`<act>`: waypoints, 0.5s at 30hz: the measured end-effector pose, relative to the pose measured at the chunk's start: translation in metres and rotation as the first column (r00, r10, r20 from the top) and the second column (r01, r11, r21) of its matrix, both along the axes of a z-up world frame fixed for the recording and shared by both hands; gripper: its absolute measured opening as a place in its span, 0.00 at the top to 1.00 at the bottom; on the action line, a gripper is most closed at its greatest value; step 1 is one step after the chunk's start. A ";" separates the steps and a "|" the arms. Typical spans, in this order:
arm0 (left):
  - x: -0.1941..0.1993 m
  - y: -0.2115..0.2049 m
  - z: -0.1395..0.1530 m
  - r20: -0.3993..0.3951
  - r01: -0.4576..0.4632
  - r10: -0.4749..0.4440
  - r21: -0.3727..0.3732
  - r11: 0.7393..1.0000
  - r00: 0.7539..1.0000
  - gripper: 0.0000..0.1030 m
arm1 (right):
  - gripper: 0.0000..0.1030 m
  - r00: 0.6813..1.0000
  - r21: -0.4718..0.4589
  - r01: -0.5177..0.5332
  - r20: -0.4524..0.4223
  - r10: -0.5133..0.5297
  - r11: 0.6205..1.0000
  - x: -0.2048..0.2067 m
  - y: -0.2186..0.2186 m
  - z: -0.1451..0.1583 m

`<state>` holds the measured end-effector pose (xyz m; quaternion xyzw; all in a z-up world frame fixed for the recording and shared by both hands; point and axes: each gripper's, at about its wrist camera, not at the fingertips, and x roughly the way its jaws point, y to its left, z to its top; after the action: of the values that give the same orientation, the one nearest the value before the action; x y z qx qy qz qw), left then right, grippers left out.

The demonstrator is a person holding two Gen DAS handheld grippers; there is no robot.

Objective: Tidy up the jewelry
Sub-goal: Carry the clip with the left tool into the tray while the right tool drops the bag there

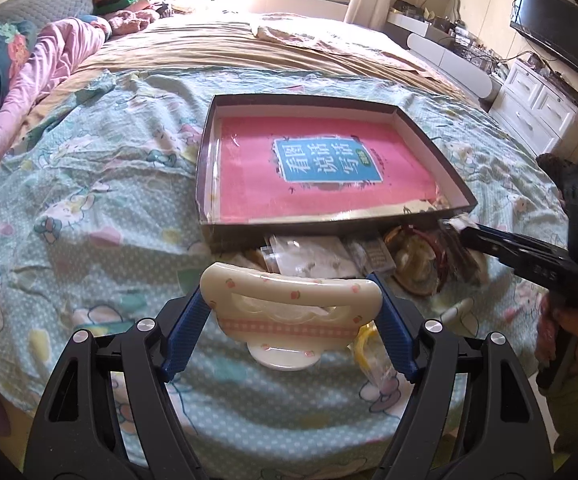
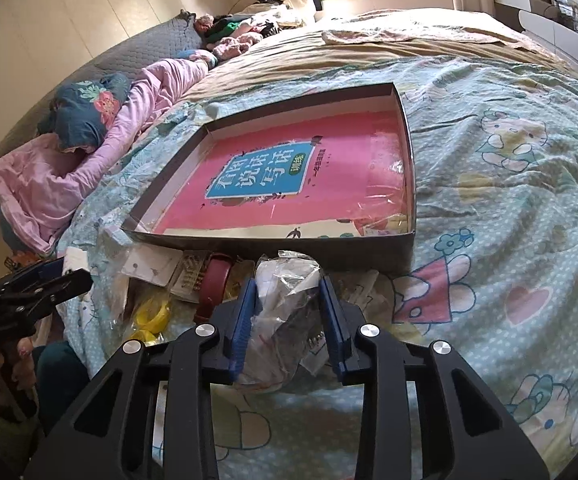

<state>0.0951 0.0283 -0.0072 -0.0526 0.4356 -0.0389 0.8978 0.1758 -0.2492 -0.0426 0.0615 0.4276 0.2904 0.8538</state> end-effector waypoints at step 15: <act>0.060 0.011 -0.001 -0.005 -0.036 0.036 -0.006 0.999 0.999 0.33 | 0.70 0.989 0.006 0.017 0.148 -0.018 1.000 0.036 0.007 0.045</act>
<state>0.1554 0.0390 -0.0080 -0.0631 0.4369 -0.0238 0.8970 0.2117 -0.2425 0.0022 0.0454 0.3617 0.2876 0.8857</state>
